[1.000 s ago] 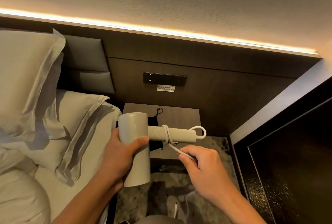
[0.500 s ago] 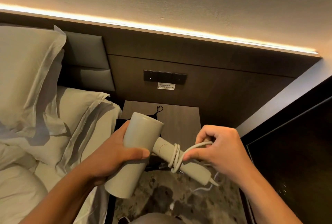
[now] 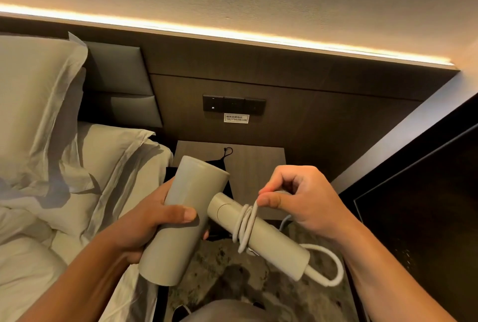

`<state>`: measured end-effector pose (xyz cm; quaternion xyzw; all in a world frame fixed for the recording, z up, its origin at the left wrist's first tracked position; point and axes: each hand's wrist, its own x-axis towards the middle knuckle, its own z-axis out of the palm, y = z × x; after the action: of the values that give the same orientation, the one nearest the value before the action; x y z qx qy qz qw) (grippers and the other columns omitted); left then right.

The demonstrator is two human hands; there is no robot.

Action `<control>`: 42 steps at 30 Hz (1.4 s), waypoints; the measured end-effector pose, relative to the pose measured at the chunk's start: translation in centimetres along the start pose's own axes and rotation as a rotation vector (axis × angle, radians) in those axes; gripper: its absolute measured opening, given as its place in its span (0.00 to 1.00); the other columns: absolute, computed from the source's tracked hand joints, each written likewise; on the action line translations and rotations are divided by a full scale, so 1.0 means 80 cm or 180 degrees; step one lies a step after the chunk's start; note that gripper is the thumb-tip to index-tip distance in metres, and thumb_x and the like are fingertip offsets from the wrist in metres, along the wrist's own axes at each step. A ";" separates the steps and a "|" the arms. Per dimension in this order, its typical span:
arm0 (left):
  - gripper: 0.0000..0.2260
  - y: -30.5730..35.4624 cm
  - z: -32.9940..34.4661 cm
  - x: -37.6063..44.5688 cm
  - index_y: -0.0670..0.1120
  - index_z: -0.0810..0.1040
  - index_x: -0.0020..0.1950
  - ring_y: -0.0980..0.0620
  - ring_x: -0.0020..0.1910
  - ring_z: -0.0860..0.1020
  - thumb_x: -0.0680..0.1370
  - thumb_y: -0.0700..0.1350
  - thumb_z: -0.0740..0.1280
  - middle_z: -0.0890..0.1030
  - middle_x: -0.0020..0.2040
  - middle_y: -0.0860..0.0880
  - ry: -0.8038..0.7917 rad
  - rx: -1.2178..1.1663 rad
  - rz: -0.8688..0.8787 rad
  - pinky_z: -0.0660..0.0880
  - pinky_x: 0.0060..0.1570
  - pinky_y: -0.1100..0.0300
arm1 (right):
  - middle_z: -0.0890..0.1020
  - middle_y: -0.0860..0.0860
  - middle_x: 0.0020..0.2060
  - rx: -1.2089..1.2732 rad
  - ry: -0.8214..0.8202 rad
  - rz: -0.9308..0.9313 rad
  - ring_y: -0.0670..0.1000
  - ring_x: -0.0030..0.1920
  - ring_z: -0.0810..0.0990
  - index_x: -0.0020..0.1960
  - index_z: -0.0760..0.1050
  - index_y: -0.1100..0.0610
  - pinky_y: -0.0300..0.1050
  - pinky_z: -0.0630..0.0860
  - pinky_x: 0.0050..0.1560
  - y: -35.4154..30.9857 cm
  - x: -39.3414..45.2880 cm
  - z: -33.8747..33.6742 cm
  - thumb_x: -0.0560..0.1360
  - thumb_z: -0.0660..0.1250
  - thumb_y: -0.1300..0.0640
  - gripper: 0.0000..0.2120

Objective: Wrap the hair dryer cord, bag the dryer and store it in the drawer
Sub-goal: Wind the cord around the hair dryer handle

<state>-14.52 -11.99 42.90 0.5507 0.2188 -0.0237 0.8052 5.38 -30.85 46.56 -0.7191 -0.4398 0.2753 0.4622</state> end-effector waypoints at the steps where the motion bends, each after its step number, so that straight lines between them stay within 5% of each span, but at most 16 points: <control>1: 0.39 -0.001 0.000 -0.001 0.53 0.76 0.63 0.37 0.43 0.83 0.54 0.55 0.85 0.83 0.47 0.37 -0.0013 -0.0047 0.0001 0.81 0.40 0.46 | 0.83 0.50 0.35 -0.0005 -0.0026 0.0032 0.51 0.36 0.80 0.37 0.82 0.47 0.42 0.78 0.37 0.002 -0.001 0.001 0.64 0.75 0.43 0.09; 8: 0.22 -0.011 0.004 -0.003 0.50 0.81 0.58 0.39 0.39 0.82 0.64 0.46 0.77 0.82 0.43 0.34 -0.0419 -0.0730 0.0266 0.81 0.38 0.47 | 0.85 0.50 0.36 0.0900 -0.0172 0.0168 0.48 0.37 0.82 0.38 0.84 0.46 0.40 0.80 0.39 0.010 -0.005 0.020 0.69 0.75 0.45 0.05; 16: 0.39 -0.013 0.011 0.001 0.38 0.74 0.61 0.39 0.34 0.81 0.54 0.47 0.84 0.80 0.39 0.34 -0.0129 -0.1265 0.0071 0.82 0.33 0.48 | 0.87 0.43 0.40 0.1295 0.0085 0.0074 0.41 0.41 0.84 0.42 0.86 0.45 0.34 0.79 0.39 0.025 0.000 0.036 0.75 0.69 0.56 0.09; 22: 0.29 -0.023 0.009 0.004 0.39 0.74 0.62 0.40 0.34 0.81 0.62 0.43 0.74 0.80 0.40 0.34 -0.0003 -0.1388 0.0081 0.82 0.33 0.48 | 0.87 0.46 0.39 0.1500 0.0324 0.0157 0.44 0.41 0.84 0.41 0.86 0.47 0.36 0.79 0.39 0.033 0.000 0.050 0.73 0.71 0.59 0.09; 27: 0.41 -0.023 0.015 0.014 0.43 0.76 0.64 0.41 0.36 0.81 0.53 0.48 0.85 0.80 0.42 0.36 0.0293 -0.1681 0.0080 0.82 0.35 0.49 | 0.83 0.43 0.36 0.1114 0.1059 0.0946 0.40 0.39 0.81 0.44 0.77 0.47 0.29 0.75 0.36 0.049 -0.004 0.081 0.77 0.65 0.70 0.17; 33: 0.44 -0.026 0.016 0.025 0.46 0.76 0.62 0.42 0.34 0.82 0.49 0.51 0.86 0.83 0.41 0.36 0.0919 -0.1925 -0.0037 0.82 0.34 0.49 | 0.71 0.43 0.26 0.0372 0.0935 0.0734 0.44 0.29 0.67 0.48 0.80 0.58 0.45 0.64 0.32 0.045 -0.001 0.102 0.83 0.58 0.58 0.13; 39: 0.33 -0.037 0.009 0.024 0.44 0.76 0.60 0.42 0.34 0.82 0.59 0.51 0.81 0.83 0.40 0.37 0.1115 -0.2164 -0.0069 0.82 0.34 0.49 | 0.75 0.38 0.29 0.0029 0.0684 0.0788 0.37 0.32 0.71 0.57 0.79 0.46 0.29 0.66 0.33 0.037 0.007 0.108 0.83 0.58 0.57 0.13; 42: 0.37 -0.037 -0.005 0.026 0.41 0.74 0.65 0.43 0.36 0.82 0.59 0.52 0.80 0.83 0.42 0.38 0.1479 -0.2174 0.0001 0.81 0.37 0.49 | 0.77 0.37 0.33 -0.0147 0.0611 0.0805 0.36 0.35 0.74 0.59 0.78 0.44 0.26 0.70 0.35 0.032 0.003 0.116 0.83 0.58 0.55 0.12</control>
<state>-13.61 -12.36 39.35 0.2425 0.3899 0.1754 0.8709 -1.00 -27.21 40.32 -0.8022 -0.3057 0.2512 0.4471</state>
